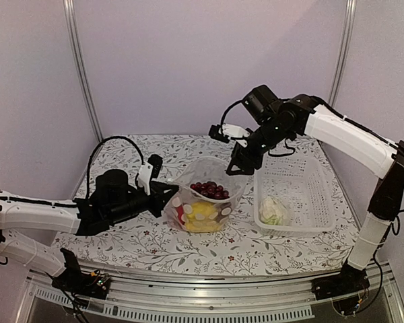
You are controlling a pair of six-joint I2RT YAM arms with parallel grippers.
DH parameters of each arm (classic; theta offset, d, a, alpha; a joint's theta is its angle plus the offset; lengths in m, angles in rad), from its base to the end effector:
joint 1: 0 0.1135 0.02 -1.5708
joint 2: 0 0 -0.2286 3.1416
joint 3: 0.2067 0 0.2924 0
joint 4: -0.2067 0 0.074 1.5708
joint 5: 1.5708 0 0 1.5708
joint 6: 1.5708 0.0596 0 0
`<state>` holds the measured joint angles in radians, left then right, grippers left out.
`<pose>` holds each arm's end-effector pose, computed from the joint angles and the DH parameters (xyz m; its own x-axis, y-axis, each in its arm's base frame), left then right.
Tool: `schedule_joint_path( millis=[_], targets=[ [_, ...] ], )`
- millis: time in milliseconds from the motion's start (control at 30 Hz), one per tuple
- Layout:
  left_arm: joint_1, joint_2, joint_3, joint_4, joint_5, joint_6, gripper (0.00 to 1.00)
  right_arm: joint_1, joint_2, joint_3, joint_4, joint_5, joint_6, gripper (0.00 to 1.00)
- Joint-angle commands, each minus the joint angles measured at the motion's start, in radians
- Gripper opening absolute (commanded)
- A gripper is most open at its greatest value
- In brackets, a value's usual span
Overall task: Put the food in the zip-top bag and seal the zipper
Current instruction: Adjust the zipper food storage bag at the center of the board, then pick up the fake vegetable from the bin.
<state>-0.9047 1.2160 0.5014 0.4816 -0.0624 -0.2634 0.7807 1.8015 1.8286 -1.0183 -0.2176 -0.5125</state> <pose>0.2043 -0.2540 0.1548 -0.3323 0.0023 -0.9432 0.6843 0.6888 -0.2394 0.2958 0.3111 0.2932 -0.1399 -0.8125 -0.5659 -0.9636 0.2433 -0.1111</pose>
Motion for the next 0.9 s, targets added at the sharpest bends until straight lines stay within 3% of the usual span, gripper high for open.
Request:
schedule_joint_path(
  millis=[0,200,567,867],
  targets=[
    [-0.011,-0.005,-0.011,0.017,-0.018,-0.005,0.0,-0.042,-0.121,-0.025,-0.007,-0.004,0.013,0.66],
    [-0.013,-0.029,-0.005,-0.004,-0.025,-0.002,0.0,-0.13,-0.206,-0.174,0.026,0.003,0.019,0.67],
    [-0.02,-0.074,-0.015,-0.038,-0.043,0.008,0.0,-0.287,-0.341,-0.6,0.115,0.016,0.055,0.49],
    [-0.023,-0.072,-0.007,-0.047,-0.043,0.004,0.0,-0.292,-0.344,-0.687,0.12,-0.091,0.045,0.41]
  ],
)
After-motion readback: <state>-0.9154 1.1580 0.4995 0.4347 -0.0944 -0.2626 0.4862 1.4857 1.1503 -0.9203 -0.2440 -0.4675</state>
